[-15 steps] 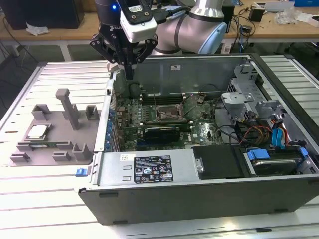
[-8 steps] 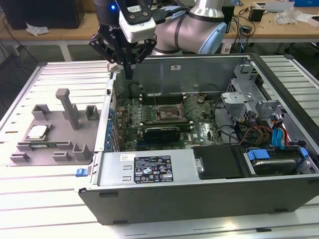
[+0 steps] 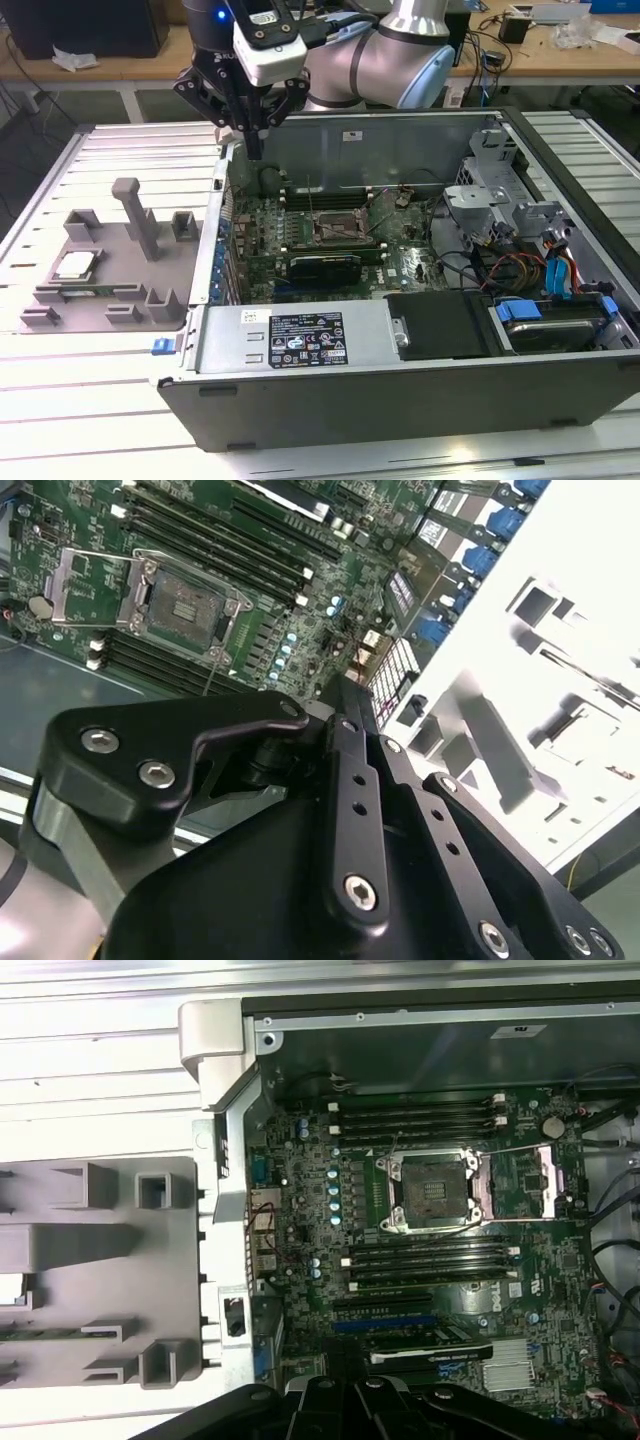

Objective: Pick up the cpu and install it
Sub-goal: 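Reach for the cpu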

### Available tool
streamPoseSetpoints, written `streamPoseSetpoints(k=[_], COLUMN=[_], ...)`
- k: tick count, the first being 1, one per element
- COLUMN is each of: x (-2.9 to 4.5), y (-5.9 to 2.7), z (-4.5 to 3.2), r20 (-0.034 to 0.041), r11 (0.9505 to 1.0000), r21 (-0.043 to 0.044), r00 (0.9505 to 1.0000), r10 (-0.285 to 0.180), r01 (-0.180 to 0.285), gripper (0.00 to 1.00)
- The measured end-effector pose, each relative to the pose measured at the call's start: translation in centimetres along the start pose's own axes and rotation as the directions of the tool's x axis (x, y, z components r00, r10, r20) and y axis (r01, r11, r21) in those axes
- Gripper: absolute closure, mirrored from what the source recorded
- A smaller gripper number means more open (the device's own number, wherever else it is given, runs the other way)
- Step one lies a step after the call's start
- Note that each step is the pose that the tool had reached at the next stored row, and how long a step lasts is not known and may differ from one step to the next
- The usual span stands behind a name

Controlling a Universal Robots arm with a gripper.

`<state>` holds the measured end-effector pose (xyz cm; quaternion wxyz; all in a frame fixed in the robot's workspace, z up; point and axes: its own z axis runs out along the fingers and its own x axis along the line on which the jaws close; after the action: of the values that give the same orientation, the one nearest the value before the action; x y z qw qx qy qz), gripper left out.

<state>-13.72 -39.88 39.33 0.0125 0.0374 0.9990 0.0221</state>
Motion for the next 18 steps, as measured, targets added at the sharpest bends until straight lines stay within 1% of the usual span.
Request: streamPoseSetpoints(k=[18], x=[1.13], y=[-0.08], z=[-0.03], r20=[0.0001], r11=[1.0000], r21=[0.0000], r00=[1.0000], r10=[0.000], r01=[0.000], gripper=[0.89])
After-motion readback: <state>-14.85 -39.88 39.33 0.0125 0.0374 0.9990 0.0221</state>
